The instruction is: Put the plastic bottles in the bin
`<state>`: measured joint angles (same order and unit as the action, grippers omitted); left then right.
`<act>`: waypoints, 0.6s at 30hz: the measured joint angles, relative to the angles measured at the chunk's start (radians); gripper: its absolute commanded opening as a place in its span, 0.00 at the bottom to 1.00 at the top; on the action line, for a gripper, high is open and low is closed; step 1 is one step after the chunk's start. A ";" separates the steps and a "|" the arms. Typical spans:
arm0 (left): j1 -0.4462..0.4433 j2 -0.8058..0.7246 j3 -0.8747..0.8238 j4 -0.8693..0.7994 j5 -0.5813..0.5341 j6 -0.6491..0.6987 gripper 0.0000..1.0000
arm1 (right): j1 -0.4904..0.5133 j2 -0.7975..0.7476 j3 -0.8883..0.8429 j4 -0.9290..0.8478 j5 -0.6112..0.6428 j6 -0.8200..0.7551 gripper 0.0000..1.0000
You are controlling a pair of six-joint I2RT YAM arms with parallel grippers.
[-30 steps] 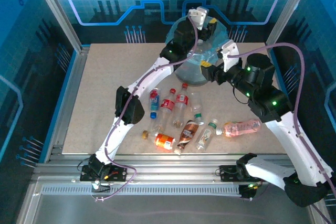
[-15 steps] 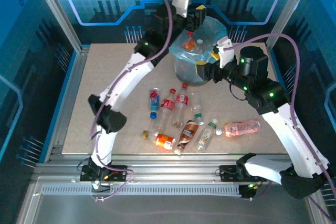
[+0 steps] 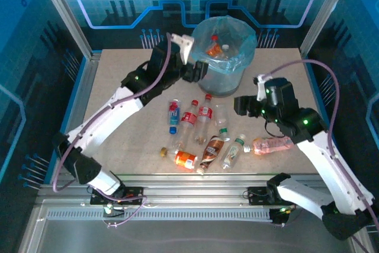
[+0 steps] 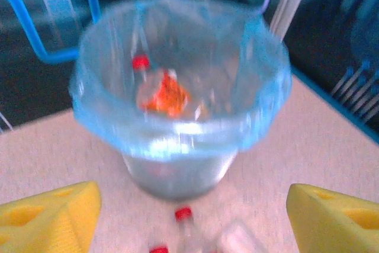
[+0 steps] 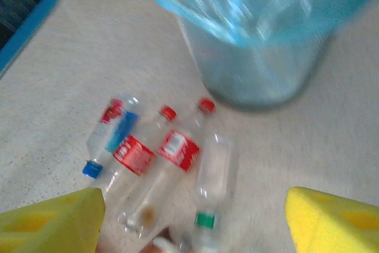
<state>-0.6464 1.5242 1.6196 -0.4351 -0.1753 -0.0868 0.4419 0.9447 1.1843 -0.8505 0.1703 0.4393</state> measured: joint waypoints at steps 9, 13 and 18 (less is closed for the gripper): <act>-0.226 -0.116 -0.254 0.067 0.174 0.255 0.89 | -0.400 -0.129 -0.241 -0.098 0.040 0.208 0.91; -0.391 -0.123 -0.308 0.139 0.214 0.437 0.90 | -0.664 -0.110 -0.382 -0.053 -0.088 0.250 0.94; -0.475 -0.080 -0.315 0.237 0.237 0.544 0.90 | -0.789 -0.043 -0.475 0.020 -0.187 0.287 0.98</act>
<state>-1.1210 1.4441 1.3048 -0.1982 0.0620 0.4568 -0.3466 0.9020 0.7097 -0.8303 -0.0166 0.7265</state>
